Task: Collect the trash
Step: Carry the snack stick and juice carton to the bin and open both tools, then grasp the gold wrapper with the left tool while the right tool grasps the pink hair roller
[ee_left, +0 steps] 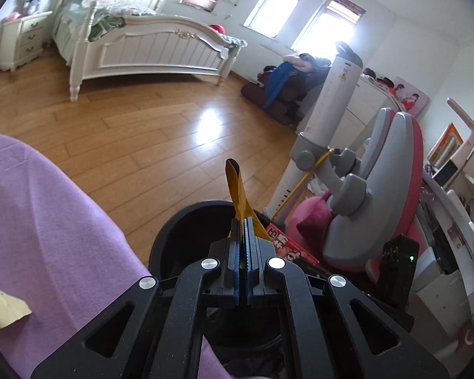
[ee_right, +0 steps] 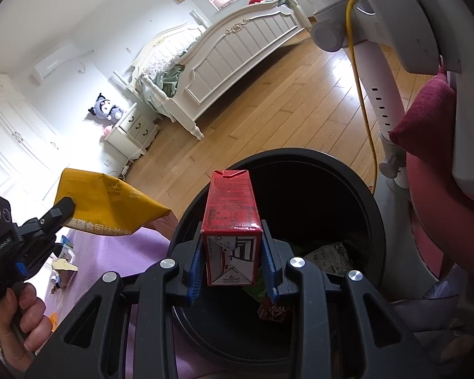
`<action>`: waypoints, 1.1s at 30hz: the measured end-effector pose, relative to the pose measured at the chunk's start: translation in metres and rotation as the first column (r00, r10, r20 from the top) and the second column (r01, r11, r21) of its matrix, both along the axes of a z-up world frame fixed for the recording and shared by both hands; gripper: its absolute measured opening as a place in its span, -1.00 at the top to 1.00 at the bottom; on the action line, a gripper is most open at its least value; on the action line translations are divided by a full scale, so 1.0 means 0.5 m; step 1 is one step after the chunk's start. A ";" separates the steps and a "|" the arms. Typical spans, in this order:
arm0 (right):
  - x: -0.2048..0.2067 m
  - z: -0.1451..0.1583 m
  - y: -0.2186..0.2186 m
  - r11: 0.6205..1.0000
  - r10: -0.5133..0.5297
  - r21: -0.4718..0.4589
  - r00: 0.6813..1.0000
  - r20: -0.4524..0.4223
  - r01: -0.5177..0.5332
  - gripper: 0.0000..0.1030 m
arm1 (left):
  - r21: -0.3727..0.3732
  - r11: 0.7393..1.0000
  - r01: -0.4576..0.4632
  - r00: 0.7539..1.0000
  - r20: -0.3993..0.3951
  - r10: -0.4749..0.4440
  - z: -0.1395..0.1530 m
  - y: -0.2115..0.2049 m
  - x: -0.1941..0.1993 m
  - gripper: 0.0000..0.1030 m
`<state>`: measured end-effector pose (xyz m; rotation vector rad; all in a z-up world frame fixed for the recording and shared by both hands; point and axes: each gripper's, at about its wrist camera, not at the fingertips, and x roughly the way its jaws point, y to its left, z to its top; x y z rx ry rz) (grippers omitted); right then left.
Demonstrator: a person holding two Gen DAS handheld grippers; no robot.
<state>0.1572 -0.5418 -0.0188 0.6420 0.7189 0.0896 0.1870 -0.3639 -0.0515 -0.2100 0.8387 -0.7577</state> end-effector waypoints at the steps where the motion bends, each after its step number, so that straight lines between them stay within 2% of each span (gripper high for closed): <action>1: 0.000 -0.001 -0.001 1.000 0.000 0.001 1.000 -0.002 0.000 0.39 | 0.002 1.000 0.001 1.000 0.000 -0.001 0.000 -0.002 0.000 0.93; 6: 0.004 -0.009 -0.006 1.000 -0.023 -0.014 0.999 -0.043 0.023 0.30 | 0.037 0.999 0.000 1.000 0.009 0.000 -0.001 -0.015 -0.001 0.93; 7: 0.005 -0.011 -0.006 0.999 -0.027 -0.021 0.998 -0.058 0.026 0.28 | 0.046 0.999 -0.002 1.000 0.011 0.001 0.000 -0.017 -0.002 0.87; 8: 0.004 -0.010 -0.005 0.999 -0.030 -0.021 0.997 -0.065 0.029 0.13 | 0.055 0.998 -0.004 1.000 0.011 0.003 0.000 -0.019 -0.002 0.77; 9: 0.002 -0.009 -0.006 0.999 -0.034 -0.015 0.997 -0.064 0.033 -0.07 | 0.064 0.998 -0.008 1.000 0.012 0.007 0.000 -0.019 -0.005 0.42; 10: -0.001 -0.006 -0.006 0.999 -0.037 -0.009 0.998 -0.057 0.037 -0.12 | 0.073 0.997 -0.019 1.000 0.019 0.018 0.002 -0.017 -0.008 0.01; 11: -0.003 -0.003 -0.004 0.999 -0.036 -0.007 0.998 -0.053 0.035 -0.14 | 0.080 0.996 -0.036 0.999 0.036 0.033 0.006 -0.014 -0.014 -0.11; 14: -0.005 0.006 0.005 1.000 -0.020 -0.017 0.999 -0.050 0.020 -0.14 | 0.108 0.993 -0.045 0.997 0.073 0.037 0.018 -0.005 -0.028 -0.18; 16: -0.005 0.013 0.015 1.000 -0.007 -0.022 0.999 -0.048 0.006 -0.14 | 0.132 0.989 -0.061 0.994 0.102 0.047 0.028 0.004 -0.038 -0.41; 18: -0.006 0.021 0.028 1.000 0.004 -0.029 0.999 -0.043 -0.006 -0.14 | 0.152 0.984 -0.091 0.986 0.151 0.067 0.044 0.021 -0.054 -0.52; 24: -0.001 0.049 0.089 0.997 0.052 -0.054 0.998 -0.037 -0.054 -0.14 | 0.172 0.975 -0.140 0.971 0.218 0.101 0.085 0.083 -0.089 -0.60; 26: 0.002 0.062 0.112 0.995 0.071 -0.065 0.997 -0.034 -0.073 -0.14 | 0.174 0.972 -0.156 0.967 0.228 0.114 0.095 0.113 -0.097 -0.62; 28: 0.006 0.076 0.136 0.992 0.094 -0.077 0.995 -0.027 -0.096 -0.14 | 0.169 0.970 -0.174 0.963 0.235 0.132 0.103 0.142 -0.104 -0.72; 33: 0.017 0.116 0.213 0.980 0.162 -0.116 0.987 -0.003 -0.161 -0.15 | 0.151 0.964 -0.219 0.956 0.233 0.180 0.112 0.234 -0.116 -0.72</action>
